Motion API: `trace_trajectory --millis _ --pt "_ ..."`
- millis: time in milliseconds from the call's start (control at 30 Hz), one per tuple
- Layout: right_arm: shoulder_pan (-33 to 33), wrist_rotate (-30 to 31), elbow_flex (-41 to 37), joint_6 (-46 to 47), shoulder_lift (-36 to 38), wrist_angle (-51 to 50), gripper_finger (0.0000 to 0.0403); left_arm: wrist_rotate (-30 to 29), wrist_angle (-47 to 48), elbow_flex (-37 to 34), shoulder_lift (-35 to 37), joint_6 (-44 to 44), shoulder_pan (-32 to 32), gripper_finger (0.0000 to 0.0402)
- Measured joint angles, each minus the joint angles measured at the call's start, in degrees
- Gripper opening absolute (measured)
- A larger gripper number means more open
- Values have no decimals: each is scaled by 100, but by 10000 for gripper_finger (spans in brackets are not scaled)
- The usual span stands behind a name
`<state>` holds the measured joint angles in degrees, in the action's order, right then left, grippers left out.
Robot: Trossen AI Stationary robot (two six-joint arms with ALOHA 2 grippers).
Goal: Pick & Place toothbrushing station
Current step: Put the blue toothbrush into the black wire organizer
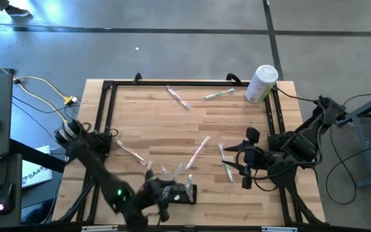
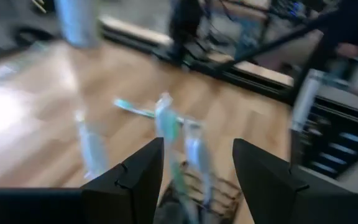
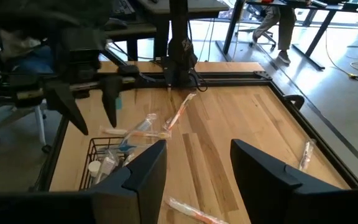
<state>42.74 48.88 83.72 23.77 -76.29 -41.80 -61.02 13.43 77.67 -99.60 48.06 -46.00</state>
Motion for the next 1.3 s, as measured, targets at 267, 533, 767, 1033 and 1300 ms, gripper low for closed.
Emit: trace_trajectory --millis 267,533,767,1033,1300 --pt "2 -14 0 5 0 -24 171 2322 1711 977 498 -134 1146 191" --pt "2 -125 0 52 -2 -102 171 4556 4905 2865 485 418 2092 191" --pt "0 -88 0 55 -2 -142 171 5390 5297 3033 381 710 2704 190" --pt "-52 -87 0 56 -2 -236 171 5957 5343 3025 -160 491 2653 190" --pt "-52 -94 0 52 -2 -269 171 6051 5303 3026 -480 805 2650 190"
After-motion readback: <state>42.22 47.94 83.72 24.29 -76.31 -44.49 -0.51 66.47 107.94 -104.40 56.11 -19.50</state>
